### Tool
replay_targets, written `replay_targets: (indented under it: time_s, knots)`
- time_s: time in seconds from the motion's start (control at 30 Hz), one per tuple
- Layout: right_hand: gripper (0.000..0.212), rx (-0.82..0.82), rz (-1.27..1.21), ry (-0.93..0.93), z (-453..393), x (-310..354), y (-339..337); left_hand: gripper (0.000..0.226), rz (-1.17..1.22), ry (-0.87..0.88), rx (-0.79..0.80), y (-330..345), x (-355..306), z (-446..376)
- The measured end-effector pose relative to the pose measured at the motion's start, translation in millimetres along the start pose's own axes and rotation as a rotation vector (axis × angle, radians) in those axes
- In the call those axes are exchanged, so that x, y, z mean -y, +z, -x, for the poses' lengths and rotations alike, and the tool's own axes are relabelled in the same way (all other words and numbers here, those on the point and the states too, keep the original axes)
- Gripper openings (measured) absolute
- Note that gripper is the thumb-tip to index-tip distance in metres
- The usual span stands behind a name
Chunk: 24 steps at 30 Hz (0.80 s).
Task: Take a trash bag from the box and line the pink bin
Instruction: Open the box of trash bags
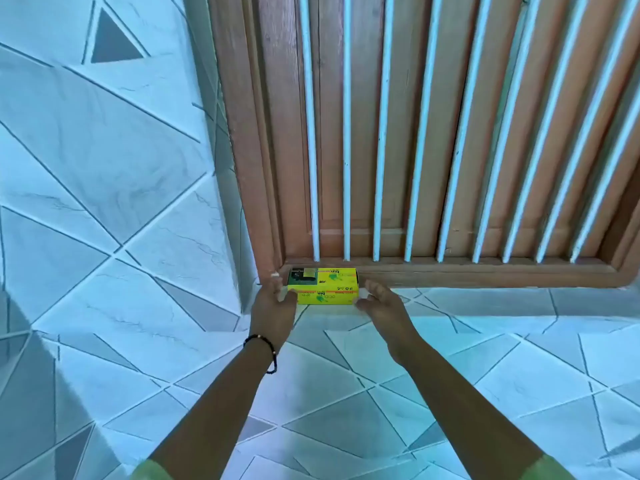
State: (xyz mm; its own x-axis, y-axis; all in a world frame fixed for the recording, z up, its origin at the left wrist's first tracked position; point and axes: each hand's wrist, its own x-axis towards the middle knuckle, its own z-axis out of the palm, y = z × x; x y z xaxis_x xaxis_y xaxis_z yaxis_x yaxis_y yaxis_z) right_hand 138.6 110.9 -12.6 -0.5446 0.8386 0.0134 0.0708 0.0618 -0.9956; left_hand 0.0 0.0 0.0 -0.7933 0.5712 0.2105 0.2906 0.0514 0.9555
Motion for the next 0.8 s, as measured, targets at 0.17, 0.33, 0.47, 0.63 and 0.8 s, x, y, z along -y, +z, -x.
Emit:
replay_targets:
  time_s: [0.17,0.33,0.47,0.63,0.8]
  knots:
    - [0.033,0.054,0.019,-0.003,-28,-7,1,0.045,-0.077,-0.013,0.04,16,15,-28]
    - [0.039,0.12,0.052,-0.039,-27,-3,4,0.036,-0.053,-0.034,0.027,21,18,-25]
    - [0.029,0.024,0.102,-0.077,-10,-9,8,0.03,0.004,-0.031,0.0,12,13,-2]
    - [0.016,-0.163,-0.049,-0.138,54,-16,17,0.025,0.034,0.0,0.023,-19,22,50]
    - [0.037,-0.141,-0.222,-0.012,123,-25,30,0.029,0.134,-0.087,0.005,-57,35,119]
